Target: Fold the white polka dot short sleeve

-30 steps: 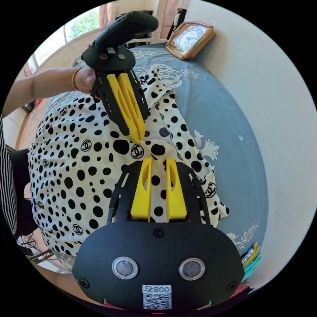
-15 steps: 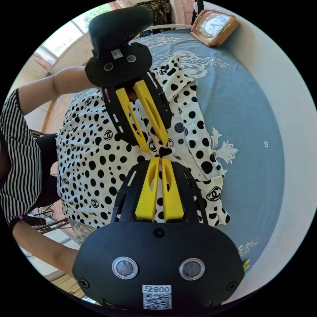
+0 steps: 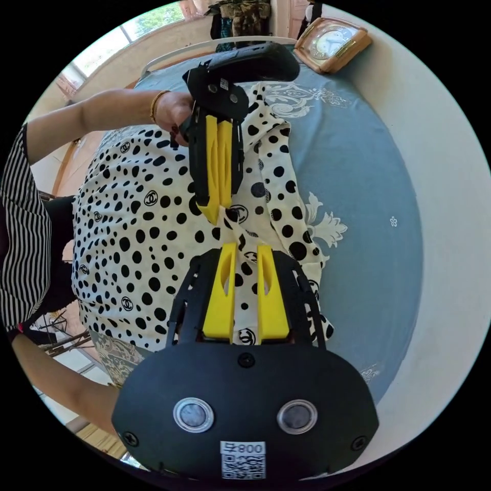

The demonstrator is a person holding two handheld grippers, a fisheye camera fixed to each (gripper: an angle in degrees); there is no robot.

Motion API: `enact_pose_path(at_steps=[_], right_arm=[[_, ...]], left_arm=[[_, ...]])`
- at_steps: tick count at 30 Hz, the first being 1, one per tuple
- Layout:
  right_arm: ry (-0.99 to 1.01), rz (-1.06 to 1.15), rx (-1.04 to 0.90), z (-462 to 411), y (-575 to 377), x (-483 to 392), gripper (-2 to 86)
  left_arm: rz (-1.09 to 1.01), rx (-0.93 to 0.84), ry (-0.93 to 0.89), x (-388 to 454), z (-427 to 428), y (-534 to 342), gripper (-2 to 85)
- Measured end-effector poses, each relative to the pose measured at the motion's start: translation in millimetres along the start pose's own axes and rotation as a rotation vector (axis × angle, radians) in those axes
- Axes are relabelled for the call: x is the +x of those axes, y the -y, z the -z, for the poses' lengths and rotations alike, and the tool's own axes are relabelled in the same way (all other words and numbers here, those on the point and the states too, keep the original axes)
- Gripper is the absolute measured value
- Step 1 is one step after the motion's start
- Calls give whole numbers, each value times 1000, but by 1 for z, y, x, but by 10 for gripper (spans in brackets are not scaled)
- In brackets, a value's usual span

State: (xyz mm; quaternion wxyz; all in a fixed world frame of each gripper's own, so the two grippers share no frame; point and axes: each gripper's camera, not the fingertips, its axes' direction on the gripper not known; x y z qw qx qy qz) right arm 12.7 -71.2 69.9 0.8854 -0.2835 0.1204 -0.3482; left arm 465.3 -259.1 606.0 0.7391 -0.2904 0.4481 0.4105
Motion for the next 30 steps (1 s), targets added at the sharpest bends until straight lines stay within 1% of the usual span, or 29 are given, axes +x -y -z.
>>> enact_pose_path(at_steps=[3,5,6,8,10,12,14,15,16,18,20,21,23,27,30], right_arm=[[-14,24,-61,-4,10,3,20],[8,23,-86,-4,14,8,12],[35,23,-86,-2,15,12,9],[73,16,-88,1,16,19,7],[113,13,-95,3,18,24,6],[158,11,-114,5,20,31,7],[199,8,-114,9,21,36,8],[226,3,-110,12,20,40,9],[236,-2,-105,14,20,42,10],[256,-51,-75,19,15,53,16],[248,-97,-27,24,7,59,26],[225,-120,17,28,-2,60,40],[185,-146,76,33,-17,58,64],[67,-159,104,35,-41,45,81],[30,-119,122,38,-46,34,82]], left_arm=[[6,7,91,-4,2,-1,32],[-24,26,248,3,5,-2,53],[-34,35,295,6,6,-2,59],[-118,70,457,22,6,-1,74],[-202,71,536,34,-1,2,79],[-262,-4,606,39,-17,9,81],[-284,-125,672,32,-38,17,72],[-286,-143,679,30,-42,18,68],[-283,-156,677,25,-45,19,49],[-266,-125,621,18,-42,20,31],[-194,-61,464,-2,-27,20,20],[-172,-44,411,-9,-23,20,19],[-88,24,242,-37,-8,16,14],[-28,32,162,-63,-2,11,11],[3,51,86,-81,1,8,10]])
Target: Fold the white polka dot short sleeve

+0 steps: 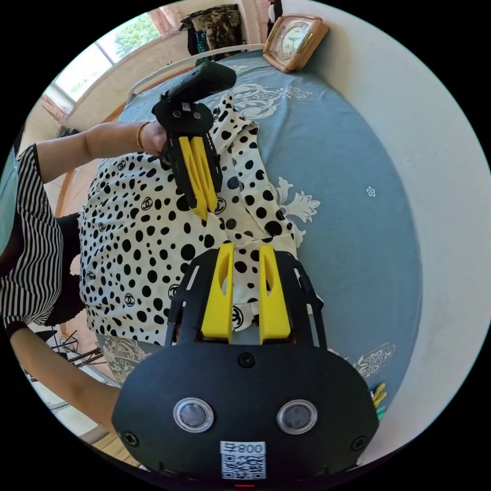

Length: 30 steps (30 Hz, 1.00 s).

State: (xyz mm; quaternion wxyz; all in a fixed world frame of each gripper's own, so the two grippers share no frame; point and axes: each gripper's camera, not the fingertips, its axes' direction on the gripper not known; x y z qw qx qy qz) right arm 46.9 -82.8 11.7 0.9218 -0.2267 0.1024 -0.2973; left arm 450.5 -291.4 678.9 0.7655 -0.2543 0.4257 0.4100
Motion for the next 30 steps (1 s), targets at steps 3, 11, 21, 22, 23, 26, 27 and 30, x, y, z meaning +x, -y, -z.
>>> enact_pose_path(at_steps=[3,11,21,22,23,26,27,30], right_arm=[[18,63,-46,-4,4,-9,86],[-21,40,-112,-16,3,-8,73],[-194,-128,72,1,-54,-12,49],[-214,-132,66,0,-56,-13,53],[-242,-145,55,-3,-59,-14,62],[-227,-173,71,-7,-71,-14,76],[-210,-184,66,-10,-75,-12,71],[-262,-209,20,-19,-84,-12,25]], left_arm=[[17,18,-31,-13,4,-1,11],[99,3,-54,-44,9,-4,11],[124,20,-88,-67,17,-12,11],[121,19,-85,-68,18,-13,11],[118,17,-82,-69,19,-13,11],[115,17,-82,-71,21,-14,10],[115,17,-82,-72,21,-14,10],[110,14,-89,-73,23,-15,10]])
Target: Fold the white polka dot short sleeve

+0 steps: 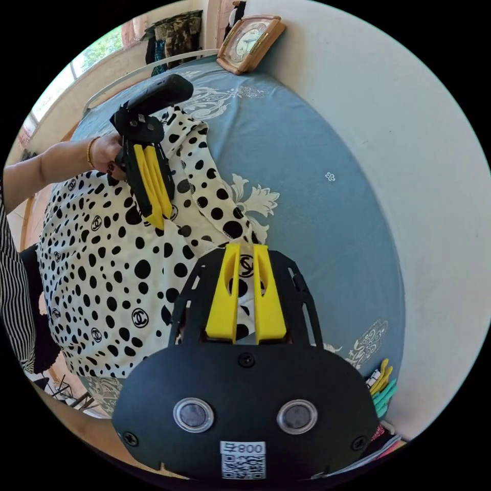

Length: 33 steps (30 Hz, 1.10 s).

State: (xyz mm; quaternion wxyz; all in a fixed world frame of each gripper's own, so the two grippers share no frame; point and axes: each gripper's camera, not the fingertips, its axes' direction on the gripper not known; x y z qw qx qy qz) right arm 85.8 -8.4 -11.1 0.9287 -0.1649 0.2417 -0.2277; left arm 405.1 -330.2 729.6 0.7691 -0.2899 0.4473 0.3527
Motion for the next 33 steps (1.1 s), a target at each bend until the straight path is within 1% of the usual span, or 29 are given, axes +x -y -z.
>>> enact_pose_path(at_steps=[2,4,6,9,11,13,15,17,18,21,24,26,27,29,31,33], right_arm=[[4,-24,20,4,-6,5,14],[81,-95,37,9,-13,24,8],[278,-203,41,6,-23,59,7],[378,-297,18,-11,-34,78,10],[378,-320,1,-18,-40,76,15],[312,-320,26,-15,-48,69,28],[212,-319,40,-5,-62,59,61],[177,-357,67,6,-76,53,73],[174,-370,113,14,-87,47,78],[224,-436,148,20,-112,28,67],[251,-535,249,20,-141,0,33],[262,-581,294,16,-152,-15,18],[267,-608,305,13,-157,-23,12],[272,-642,325,7,-163,-32,8],[272,-665,314,1,-164,-37,5],[224,-698,284,-9,-166,-42,3]], left_arm=[[-6,-12,-12,-1,0,0,11],[-6,-12,-16,-1,2,-1,11],[-8,-12,-17,-1,3,-2,11],[0,-12,-35,-3,4,-3,12],[7,-10,-52,-4,6,-4,12],[6,-8,-51,-3,7,-5,13],[5,-5,-54,-2,8,-6,15],[-1,-2,-62,1,9,-7,20],[-4,-1,-65,1,10,-7,21],[-17,48,-54,8,17,-12,38],[-36,111,32,23,28,-20,67],[-44,133,158,40,34,-21,81],[-56,134,187,45,34,-20,84],[-95,85,267,62,26,-7,90],[-108,39,301,70,17,6,91],[-110,21,303,74,10,17,90]])
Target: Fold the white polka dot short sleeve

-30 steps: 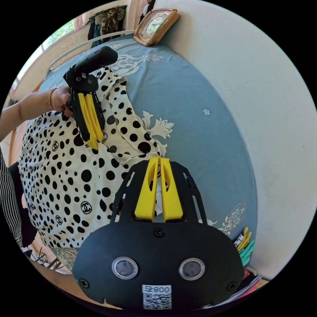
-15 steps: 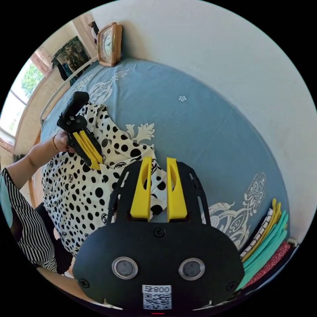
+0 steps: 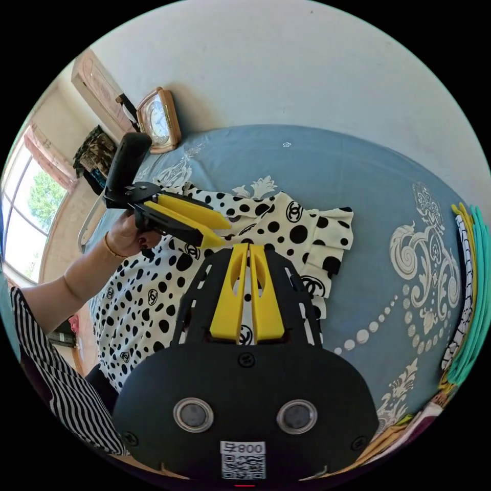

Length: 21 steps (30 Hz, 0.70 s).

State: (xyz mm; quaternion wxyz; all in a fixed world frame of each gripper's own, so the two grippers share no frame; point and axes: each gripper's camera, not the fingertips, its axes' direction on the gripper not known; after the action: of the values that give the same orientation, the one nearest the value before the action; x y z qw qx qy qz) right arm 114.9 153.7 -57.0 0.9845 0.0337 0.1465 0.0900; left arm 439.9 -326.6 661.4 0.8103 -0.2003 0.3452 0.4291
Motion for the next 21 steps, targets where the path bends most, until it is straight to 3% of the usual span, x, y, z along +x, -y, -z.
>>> enact_pose_path(at_steps=[6,11,16,21], right_arm=[[50,-6,0,-13,-15,6,2],[25,-12,121,7,-20,13,1],[-29,38,103,-4,-6,9,0],[-36,129,-31,-37,20,0,1]], left_arm=[[25,-71,-32,5,-9,14,31],[135,35,-334,-11,4,9,13],[247,13,-330,-18,3,-1,16],[267,38,-324,-8,13,-10,37]])
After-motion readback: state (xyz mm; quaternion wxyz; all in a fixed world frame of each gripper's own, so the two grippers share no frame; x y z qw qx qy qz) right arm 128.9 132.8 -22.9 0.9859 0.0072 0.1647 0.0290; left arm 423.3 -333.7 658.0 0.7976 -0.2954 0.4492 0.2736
